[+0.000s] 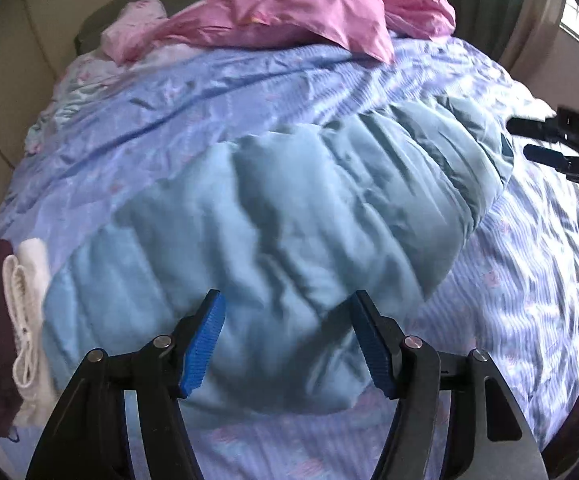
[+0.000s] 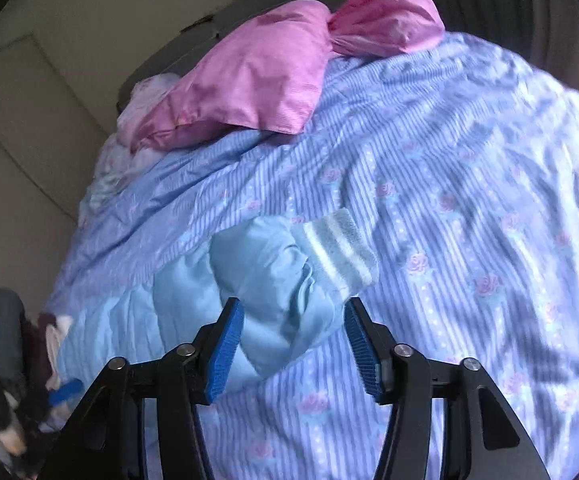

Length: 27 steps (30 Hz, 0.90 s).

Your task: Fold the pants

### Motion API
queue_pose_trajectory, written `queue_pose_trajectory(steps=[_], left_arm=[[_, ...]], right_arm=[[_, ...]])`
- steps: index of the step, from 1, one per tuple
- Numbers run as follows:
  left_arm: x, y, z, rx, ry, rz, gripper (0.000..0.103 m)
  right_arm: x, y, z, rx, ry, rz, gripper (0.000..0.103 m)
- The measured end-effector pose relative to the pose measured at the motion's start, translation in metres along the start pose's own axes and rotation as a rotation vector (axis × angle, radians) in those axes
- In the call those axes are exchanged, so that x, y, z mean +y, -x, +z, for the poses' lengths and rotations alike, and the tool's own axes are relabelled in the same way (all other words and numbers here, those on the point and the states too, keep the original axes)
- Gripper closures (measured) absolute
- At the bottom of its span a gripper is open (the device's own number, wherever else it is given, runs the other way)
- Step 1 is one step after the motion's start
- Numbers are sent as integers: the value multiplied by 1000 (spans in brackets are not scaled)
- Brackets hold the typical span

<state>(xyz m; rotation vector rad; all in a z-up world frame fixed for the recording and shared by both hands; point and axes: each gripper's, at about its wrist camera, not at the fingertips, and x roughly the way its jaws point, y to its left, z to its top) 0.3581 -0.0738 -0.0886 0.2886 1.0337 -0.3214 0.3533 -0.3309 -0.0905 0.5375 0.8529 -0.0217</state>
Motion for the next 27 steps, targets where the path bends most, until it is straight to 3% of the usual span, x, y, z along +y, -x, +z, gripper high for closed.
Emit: queue_pose_trajectory(steps=[1, 2, 7, 18, 24, 26, 27], left_arm=[[-2, -4, 1, 12, 6, 0, 38], [-3, -9, 3, 22, 17, 1, 39], [-3, -21, 10, 46, 68, -4, 38], [-13, -30, 11, 42, 26, 45, 38], [-17, -2, 25, -31, 14, 28, 40], [-20, 1, 32, -37, 9, -8, 49], [-22, -1, 35, -32, 4, -22, 62]], right_arm=[[-3, -2, 1, 4, -8, 18, 26], [-8, -6, 2, 7, -20, 33, 25], [-31, -26, -1, 40, -109, 48, 24], [-51, -76, -1, 136, -228, 198, 25], [-48, -77, 1, 127, -189, 178, 54], [-49, -74, 2, 119, -203, 190, 59], [-50, -72, 3, 115, -212, 194, 62]])
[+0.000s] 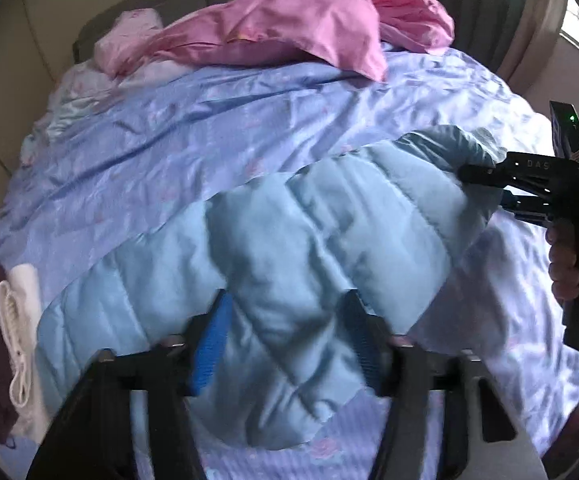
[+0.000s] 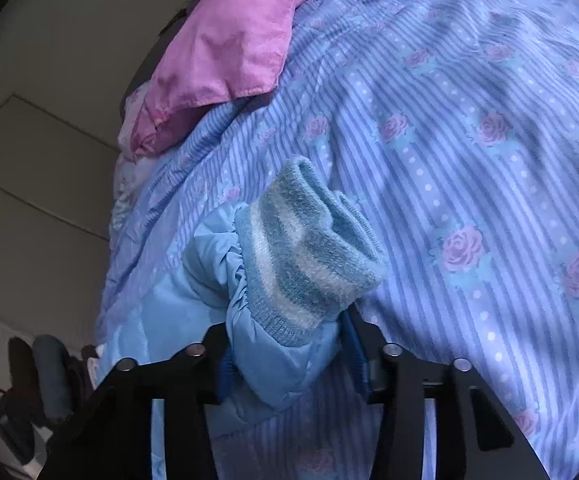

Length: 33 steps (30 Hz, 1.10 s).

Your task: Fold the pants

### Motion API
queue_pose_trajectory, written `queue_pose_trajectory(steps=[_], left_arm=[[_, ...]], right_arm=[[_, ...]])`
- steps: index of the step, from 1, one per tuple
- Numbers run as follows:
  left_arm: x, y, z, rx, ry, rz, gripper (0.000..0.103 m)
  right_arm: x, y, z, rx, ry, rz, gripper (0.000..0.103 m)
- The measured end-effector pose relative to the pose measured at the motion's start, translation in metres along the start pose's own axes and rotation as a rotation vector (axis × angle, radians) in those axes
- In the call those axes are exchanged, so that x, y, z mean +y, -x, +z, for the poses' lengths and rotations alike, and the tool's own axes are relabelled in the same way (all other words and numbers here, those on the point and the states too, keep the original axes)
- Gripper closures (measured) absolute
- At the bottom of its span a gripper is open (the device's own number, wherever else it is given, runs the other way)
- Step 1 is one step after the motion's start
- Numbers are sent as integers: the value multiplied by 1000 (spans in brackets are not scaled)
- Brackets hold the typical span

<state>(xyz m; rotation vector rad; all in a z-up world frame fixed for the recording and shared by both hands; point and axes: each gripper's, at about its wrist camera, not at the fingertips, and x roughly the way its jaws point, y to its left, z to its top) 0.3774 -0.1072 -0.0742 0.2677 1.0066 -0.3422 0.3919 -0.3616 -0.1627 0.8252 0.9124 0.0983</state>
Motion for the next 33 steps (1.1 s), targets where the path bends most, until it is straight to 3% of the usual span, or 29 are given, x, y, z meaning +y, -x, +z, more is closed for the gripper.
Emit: queue_pose_trajectory(steps=[1, 3, 6, 11, 14, 22, 25, 29, 33], left_arm=[[-1, -4, 2, 8, -3, -7, 77], [3, -17, 4, 22, 21, -24, 93], [9, -21, 3, -7, 64, -107, 101], [0, -21, 5, -61, 21, -143, 101], [-5, -33, 6, -34, 10, -143, 101], [8, -60, 3, 41, 123, -204, 100], [14, -35, 5, -5, 120, -164, 100], [37, 20, -2, -60, 113, -30, 100], [78, 74, -29, -128, 183, -30, 100]], right_arm=[[1, 4, 1, -7, 1, 3, 64], [2, 11, 1, -27, 15, -3, 66], [12, 26, 3, -72, 74, -33, 67], [25, 37, 3, -115, 156, -76, 68], [36, 41, 2, -135, 213, -102, 68], [65, 62, -6, -181, 323, -103, 69], [90, 71, -15, -221, 424, -159, 69], [130, 91, -28, -291, 514, -213, 70], [185, 101, -51, -355, 645, -267, 70]])
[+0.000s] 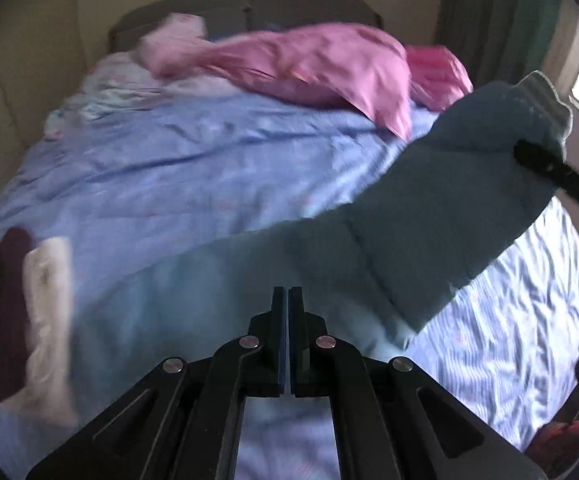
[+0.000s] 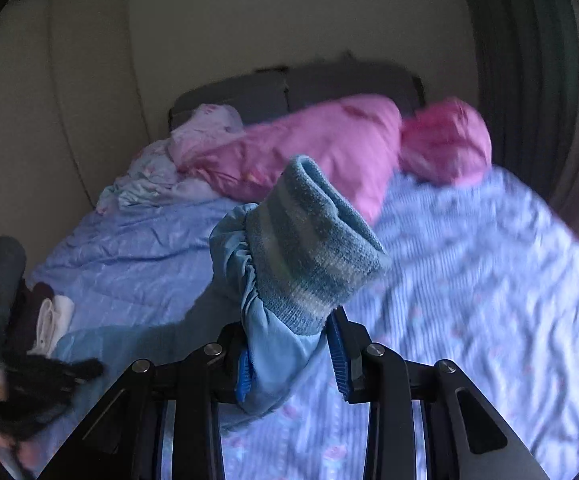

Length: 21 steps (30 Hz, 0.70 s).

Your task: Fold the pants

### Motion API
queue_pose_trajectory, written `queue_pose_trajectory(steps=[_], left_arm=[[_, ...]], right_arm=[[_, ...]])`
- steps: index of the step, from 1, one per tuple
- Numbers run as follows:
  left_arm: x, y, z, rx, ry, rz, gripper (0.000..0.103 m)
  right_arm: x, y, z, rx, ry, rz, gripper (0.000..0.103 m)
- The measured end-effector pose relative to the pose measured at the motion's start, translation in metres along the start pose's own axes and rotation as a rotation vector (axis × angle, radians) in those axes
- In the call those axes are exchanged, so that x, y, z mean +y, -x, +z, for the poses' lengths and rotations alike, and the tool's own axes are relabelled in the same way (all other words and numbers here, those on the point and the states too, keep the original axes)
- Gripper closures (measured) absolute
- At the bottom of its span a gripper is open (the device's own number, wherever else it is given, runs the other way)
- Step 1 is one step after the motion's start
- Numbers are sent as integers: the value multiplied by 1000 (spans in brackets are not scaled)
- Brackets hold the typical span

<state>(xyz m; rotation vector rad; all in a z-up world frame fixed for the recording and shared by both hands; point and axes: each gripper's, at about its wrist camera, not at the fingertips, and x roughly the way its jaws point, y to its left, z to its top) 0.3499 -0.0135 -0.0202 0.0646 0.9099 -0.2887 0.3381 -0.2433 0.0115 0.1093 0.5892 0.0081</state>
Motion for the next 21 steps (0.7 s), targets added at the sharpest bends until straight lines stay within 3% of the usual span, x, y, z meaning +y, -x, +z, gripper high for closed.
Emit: queue_pose_trajectory(steps=[5, 9, 16, 21], left_arm=[[54, 58, -41, -80, 42, 61, 100], [93, 82, -79, -85, 103, 67, 100], [134, 97, -126, -84, 135, 133, 100], [156, 99, -145, -80, 176, 153, 100]], right_arm=[[86, 15, 6, -59, 218, -58, 71], [155, 8, -5, -78, 379, -101, 72], [278, -18, -64, -76, 671, -135, 73], [329, -34, -110, -45, 790, -117, 73]])
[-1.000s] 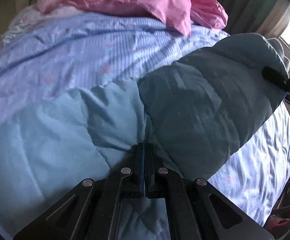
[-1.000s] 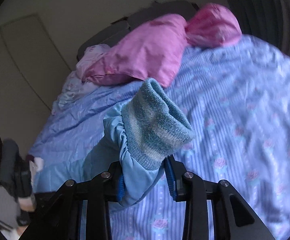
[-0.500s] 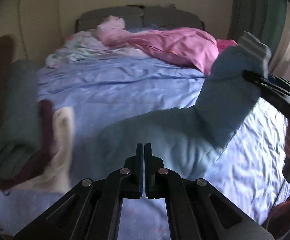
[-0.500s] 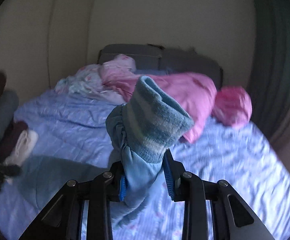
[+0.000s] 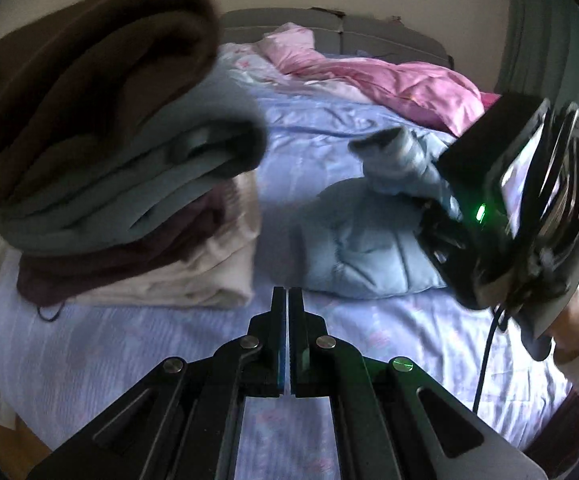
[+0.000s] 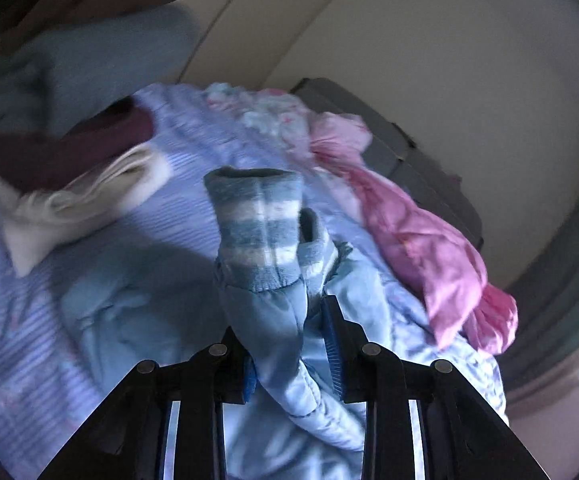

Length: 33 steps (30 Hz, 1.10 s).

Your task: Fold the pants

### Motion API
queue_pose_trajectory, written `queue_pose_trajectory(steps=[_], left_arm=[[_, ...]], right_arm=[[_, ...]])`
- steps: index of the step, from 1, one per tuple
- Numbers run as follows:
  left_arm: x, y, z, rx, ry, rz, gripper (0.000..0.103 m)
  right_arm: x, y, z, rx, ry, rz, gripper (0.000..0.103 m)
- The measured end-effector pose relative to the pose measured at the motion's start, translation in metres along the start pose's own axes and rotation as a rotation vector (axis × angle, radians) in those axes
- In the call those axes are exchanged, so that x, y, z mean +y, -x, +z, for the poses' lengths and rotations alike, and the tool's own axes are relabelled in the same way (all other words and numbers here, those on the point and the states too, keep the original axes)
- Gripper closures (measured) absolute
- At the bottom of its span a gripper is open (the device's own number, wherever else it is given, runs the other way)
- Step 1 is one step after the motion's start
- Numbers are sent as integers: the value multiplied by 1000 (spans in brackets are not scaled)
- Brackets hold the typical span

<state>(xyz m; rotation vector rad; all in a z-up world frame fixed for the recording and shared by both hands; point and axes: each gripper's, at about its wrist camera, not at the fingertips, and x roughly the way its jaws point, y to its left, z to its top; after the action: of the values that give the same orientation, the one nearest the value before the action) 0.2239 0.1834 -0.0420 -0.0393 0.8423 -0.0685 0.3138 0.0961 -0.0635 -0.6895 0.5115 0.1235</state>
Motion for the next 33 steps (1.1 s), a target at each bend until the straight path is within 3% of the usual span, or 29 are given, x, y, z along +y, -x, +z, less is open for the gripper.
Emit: queue_pose_trajectory(steps=[8, 11, 13, 18, 21, 23, 26, 29, 33], left_arm=[[36, -15, -21, 49, 77, 13, 100], [42, -15, -24, 50, 99, 12, 97], [45, -11, -23, 40, 114, 15, 87], [51, 3, -16, -6, 144, 19, 83], [44, 9, -9, -38, 138, -3, 83], [33, 10, -2, -60, 123, -38, 83], [12, 5, 12, -78, 102, -107, 83], [-13, -5, 27, -87, 88, -172, 83], [-42, -19, 48, -79, 82, -257, 83]], right_arm=[[52, -1, -7, 4, 116, -2, 70], [55, 1, -8, -4, 115, 23, 54], [53, 6, -10, -32, 79, 94, 27], [46, 41, -15, -130, 13, 229, 22], [28, 88, -23, -270, -32, 258, 22], [8, 110, -30, -335, -104, 219, 22], [-33, 121, -44, -357, -307, 137, 17], [-79, 107, -71, -292, -535, 86, 15], [-131, 64, -114, -125, -757, 76, 15]])
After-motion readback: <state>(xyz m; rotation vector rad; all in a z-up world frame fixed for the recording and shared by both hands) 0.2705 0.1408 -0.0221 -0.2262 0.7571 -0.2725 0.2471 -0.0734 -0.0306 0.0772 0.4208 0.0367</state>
